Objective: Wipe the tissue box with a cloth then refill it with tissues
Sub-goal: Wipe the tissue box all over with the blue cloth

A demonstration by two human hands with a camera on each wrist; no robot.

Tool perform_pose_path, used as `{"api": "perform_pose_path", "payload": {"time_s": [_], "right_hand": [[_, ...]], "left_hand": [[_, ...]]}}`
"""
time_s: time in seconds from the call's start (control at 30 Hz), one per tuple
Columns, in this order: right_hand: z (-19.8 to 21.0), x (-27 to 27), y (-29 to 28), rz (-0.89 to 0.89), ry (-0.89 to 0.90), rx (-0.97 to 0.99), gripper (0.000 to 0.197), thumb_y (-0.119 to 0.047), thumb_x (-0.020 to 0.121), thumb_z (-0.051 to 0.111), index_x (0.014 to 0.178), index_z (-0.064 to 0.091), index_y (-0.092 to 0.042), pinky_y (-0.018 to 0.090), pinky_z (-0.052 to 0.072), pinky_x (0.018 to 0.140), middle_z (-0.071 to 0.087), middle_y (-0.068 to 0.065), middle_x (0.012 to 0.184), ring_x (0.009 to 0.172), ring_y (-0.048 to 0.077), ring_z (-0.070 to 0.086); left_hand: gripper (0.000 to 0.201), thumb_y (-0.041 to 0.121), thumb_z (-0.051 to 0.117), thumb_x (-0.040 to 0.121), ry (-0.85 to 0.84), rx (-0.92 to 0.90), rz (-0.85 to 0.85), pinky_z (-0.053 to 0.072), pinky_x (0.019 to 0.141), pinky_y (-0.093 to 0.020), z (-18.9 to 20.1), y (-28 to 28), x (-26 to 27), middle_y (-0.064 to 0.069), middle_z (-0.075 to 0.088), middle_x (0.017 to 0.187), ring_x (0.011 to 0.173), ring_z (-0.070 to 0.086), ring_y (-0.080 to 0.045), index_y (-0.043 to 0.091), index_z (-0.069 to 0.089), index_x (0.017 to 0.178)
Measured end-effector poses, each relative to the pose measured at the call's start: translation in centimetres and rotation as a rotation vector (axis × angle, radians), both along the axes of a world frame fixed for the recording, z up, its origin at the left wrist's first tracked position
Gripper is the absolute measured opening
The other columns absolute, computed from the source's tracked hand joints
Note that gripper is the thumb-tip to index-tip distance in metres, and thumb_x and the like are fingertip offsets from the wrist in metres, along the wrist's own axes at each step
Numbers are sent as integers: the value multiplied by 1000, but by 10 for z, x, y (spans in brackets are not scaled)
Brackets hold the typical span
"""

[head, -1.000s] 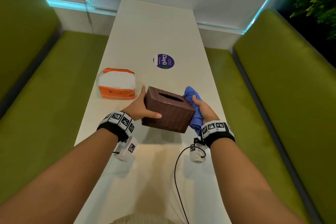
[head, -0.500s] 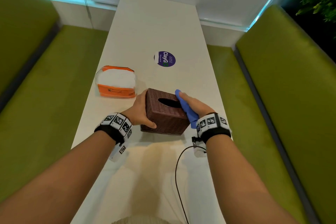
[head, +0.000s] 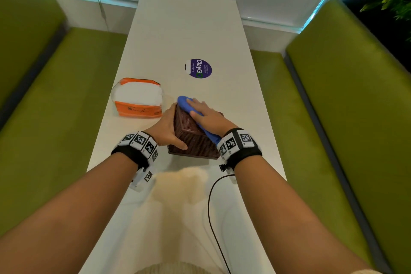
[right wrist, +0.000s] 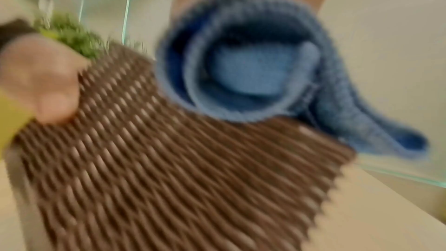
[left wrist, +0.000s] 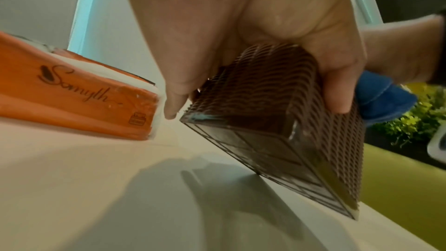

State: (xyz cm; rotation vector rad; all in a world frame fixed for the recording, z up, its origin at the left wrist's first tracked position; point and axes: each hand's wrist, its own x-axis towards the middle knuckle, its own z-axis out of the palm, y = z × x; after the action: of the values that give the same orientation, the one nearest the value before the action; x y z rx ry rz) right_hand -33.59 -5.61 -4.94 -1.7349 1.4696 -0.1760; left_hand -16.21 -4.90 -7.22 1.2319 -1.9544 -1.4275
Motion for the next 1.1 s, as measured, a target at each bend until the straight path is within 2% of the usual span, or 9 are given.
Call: {"api": "perform_pose_path", "payload": {"time_s": [0.17, 0.23, 0.37, 0.5, 0.6, 0.77, 0.93, 1.03, 1.1], "right_hand": [[-24, -16, -20, -150, 68, 60, 62, -52, 97, 24, 153, 10, -29, 56, 2, 119, 6, 2, 163, 150, 30, -2], [12, 2, -1, -82, -33, 42, 53, -38, 102, 29, 152, 17, -25, 50, -1, 121, 8, 1, 162, 150, 26, -3], [26, 9, 20, -3, -249, 92, 44, -12, 102, 39, 145, 38, -12, 37, 6, 123, 22, 1, 159, 150, 17, 7], [38, -10, 34, 52, -266, 163, 41, -6, 99, 43, 140, 47, -10, 19, 15, 112, 31, 2, 156, 146, 13, 19], [42, -32, 37, 42, -245, 217, 41, -1, 97, 45, 138, 49, -7, 19, 18, 111, 36, 4, 153, 145, 14, 24], [35, -76, 43, -40, -165, 244, 45, 7, 94, 46, 138, 47, -4, 26, 14, 120, 37, 4, 152, 145, 14, 24], [50, -76, 31, -235, 0, 88, 41, -6, 96, 49, 136, 52, -12, 22, 28, 111, 52, 4, 142, 133, 19, 46], [64, -41, 25, -295, -185, -51, 54, -23, 98, 50, 148, 32, -14, 31, 24, 119, 35, 3, 154, 141, 17, 34], [59, -8, 23, -200, -104, 18, 64, -45, 98, 37, 152, 16, -18, 39, 13, 122, 14, 1, 161, 149, 18, 14]], "left_hand": [[121, 32, 88, 35, -61, -30, -5, 41, 103, -50, -8, -4, 1, -8, 45, 127, 121, 47, -23, 19, 25, 137], [119, 34, 87, 32, -71, -35, -4, 45, 101, -41, -9, -7, 0, -5, 46, 126, 119, 47, -22, 18, 28, 135], [89, 16, 84, 40, -19, 61, -47, 42, 78, 2, -6, -12, 2, 7, 50, 118, 109, 54, -10, 30, 45, 118], [95, 27, 86, 37, -17, 89, -111, 41, 85, -4, -4, -14, 1, 0, 51, 125, 110, 53, -10, 28, 48, 124], [121, 22, 86, 33, 8, 134, -83, 43, 77, 0, -7, -14, -1, -1, 50, 126, 112, 51, -13, 11, 30, 139], [128, 21, 85, 35, 17, 170, -77, 45, 75, -4, -7, -13, 0, -2, 51, 126, 113, 51, -13, 9, 20, 145], [126, 23, 86, 34, 35, 173, -76, 44, 76, -4, -6, -9, -2, 3, 52, 120, 110, 52, -10, 9, 22, 142], [114, 0, 88, 45, 50, 165, -63, 45, 72, -1, -8, -7, -4, 11, 52, 110, 99, 53, 3, 8, 23, 139], [115, 10, 87, 37, 56, 158, -63, 46, 71, -1, -8, -8, -7, 11, 54, 108, 96, 54, 4, 9, 27, 135]]}}
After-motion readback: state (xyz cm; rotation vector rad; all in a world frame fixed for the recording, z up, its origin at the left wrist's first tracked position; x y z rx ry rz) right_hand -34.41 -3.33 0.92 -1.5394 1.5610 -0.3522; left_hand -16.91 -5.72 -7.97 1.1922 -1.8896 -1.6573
